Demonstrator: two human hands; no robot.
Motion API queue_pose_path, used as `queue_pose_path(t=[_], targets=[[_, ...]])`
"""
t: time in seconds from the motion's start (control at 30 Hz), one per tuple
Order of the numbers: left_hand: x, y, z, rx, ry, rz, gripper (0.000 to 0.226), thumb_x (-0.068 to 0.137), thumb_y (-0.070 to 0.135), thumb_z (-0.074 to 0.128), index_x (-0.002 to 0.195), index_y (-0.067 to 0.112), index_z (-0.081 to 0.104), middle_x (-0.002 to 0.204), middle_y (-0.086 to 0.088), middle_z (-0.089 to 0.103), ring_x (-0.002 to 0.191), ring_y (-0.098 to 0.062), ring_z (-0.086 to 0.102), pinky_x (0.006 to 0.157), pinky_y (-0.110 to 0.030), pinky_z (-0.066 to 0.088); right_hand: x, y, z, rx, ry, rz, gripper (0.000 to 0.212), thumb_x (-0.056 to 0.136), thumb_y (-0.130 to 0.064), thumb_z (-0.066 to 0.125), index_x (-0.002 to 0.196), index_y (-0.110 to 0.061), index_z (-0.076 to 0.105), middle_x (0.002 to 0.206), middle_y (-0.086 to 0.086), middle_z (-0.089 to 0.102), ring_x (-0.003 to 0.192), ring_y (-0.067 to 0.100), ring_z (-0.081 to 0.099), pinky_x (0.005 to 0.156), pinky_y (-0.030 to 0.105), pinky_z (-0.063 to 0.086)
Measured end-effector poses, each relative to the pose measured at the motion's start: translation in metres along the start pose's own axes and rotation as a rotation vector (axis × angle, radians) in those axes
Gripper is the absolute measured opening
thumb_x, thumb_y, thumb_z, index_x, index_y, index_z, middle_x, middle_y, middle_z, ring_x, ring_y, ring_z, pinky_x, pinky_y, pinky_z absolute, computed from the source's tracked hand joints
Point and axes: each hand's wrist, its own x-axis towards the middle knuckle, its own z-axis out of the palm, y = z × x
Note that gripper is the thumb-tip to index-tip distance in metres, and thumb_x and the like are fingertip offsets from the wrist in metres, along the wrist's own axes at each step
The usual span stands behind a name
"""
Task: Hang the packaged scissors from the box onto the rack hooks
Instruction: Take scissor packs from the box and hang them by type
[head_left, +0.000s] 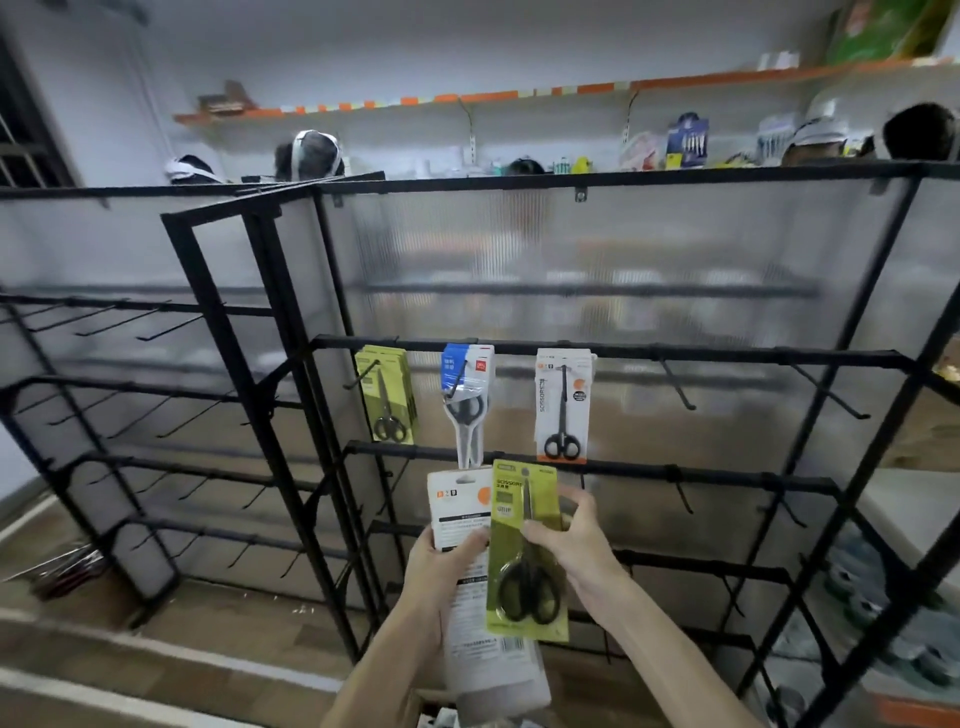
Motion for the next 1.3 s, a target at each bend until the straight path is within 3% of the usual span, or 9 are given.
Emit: queue_pose_path(t=[0.13,0.33,0.43,0.53,0.67,0.9,1.07,1.2,1.3], targets=[[0.005,0.011,-0.029,0.012,0.073,0.039,0.03,0.084,0.009,0.081,0.109,0.006,0.065,0.082,-0.003,0.079,0.068,-0.017,0.076,0.052,-0.024,0.056,0.014,-0.009,0.026,-0.036,0.078,-0.094,0.045,0.093,-0.009,0.068,0.127,-0.026,0.042,0.116,-0.01,0.058,0.114,0.012,0.056,0.1,0.035,0.045],[0.027,0.027,-0.089,-0.002,0.112,0.043,0.037,0.081,0.01,0.083,0.113,0.005,0.064,0.093,-0.012,0.079,0.079,-0.029,0.077,0.06,-0.035,0.061,0.031,-0.032,0.087,-0.094,0.115,-0.187,0.041,0.096,-0.017,0.065,0.126,-0.026,0.039,0.109,-0.01,0.057,0.1,0.007,0.059,0.079,0.026,0.046],[0.042,0.037,-0.121,-0.001,0.09,0.042,0.037,0.081,0.009,0.082,0.113,0.004,0.064,0.096,-0.016,0.078,0.086,-0.036,0.076,0.074,-0.048,0.063,0.043,-0.04,0.126,-0.193,0.101,-0.267,0.022,0.097,-0.021,0.064,0.117,-0.021,0.056,0.111,-0.011,0.062,0.108,0.009,0.058,0.084,0.024,0.045],[0.061,0.044,-0.155,-0.003,0.088,0.04,0.042,0.08,0.008,0.084,0.116,0.002,0.062,0.094,-0.015,0.078,0.083,-0.034,0.077,0.066,-0.042,0.063,0.058,-0.042,0.17,-0.258,0.11,-0.314,0.008,0.097,-0.022,0.063,0.105,-0.019,0.065,0.103,-0.009,0.069,0.101,0.007,0.063,0.076,0.022,0.046],[0.085,0.054,-0.199,0.055,0.049,0.054,0.035,0.083,0.01,0.082,0.112,0.003,0.064,0.089,-0.012,0.079,0.075,-0.029,0.077,0.057,-0.032,0.06,0.082,-0.041,0.222,-0.281,0.176,-0.302,0.008,0.098,-0.021,0.062,0.102,-0.016,0.065,0.098,-0.004,0.069,0.094,0.01,0.065,0.073,0.022,0.047],[0.119,0.06,-0.248,0.084,-0.054,0.011,0.037,0.085,0.015,0.081,0.114,0.004,0.062,0.093,-0.014,0.078,0.082,-0.035,0.077,0.069,-0.043,0.062,0.111,-0.038,0.266,-0.27,0.282,-0.244,0.008,0.098,-0.015,0.059,0.099,-0.011,0.066,0.098,0.008,0.071,0.094,0.026,0.066,0.07,0.026,0.046],[0.139,0.061,-0.255,0.074,-0.08,-0.024,0.04,0.083,0.013,0.082,0.116,0.003,0.062,0.093,-0.013,0.079,0.081,-0.033,0.077,0.065,-0.039,0.061,0.122,-0.03,0.273,-0.289,0.296,-0.224,0.011,0.099,-0.018,0.059,0.101,-0.01,0.067,0.098,0.005,0.072,0.093,0.022,0.066,0.078,0.029,0.05],[0.151,0.057,-0.258,0.077,-0.098,-0.052,0.041,0.083,0.014,0.083,0.116,0.003,0.063,0.096,-0.014,0.079,0.084,-0.034,0.077,0.071,-0.045,0.063,0.13,-0.021,0.271,-0.304,0.334,-0.224,0.011,0.099,-0.017,0.06,0.098,-0.007,0.066,0.087,0.001,0.068,0.08,0.018,0.061,0.063,0.024,0.042],[0.158,0.057,-0.261,0.081,-0.109,-0.062,0.041,0.083,0.015,0.083,0.117,0.003,0.064,0.098,-0.015,0.078,0.087,-0.035,0.077,0.08,-0.052,0.062,0.141,-0.02,0.273,-0.312,0.376,-0.232,0.017,0.098,-0.017,0.06,0.082,-0.014,0.06,0.074,-0.004,0.059,0.07,0.012,0.054,0.058,0.023,0.036]])
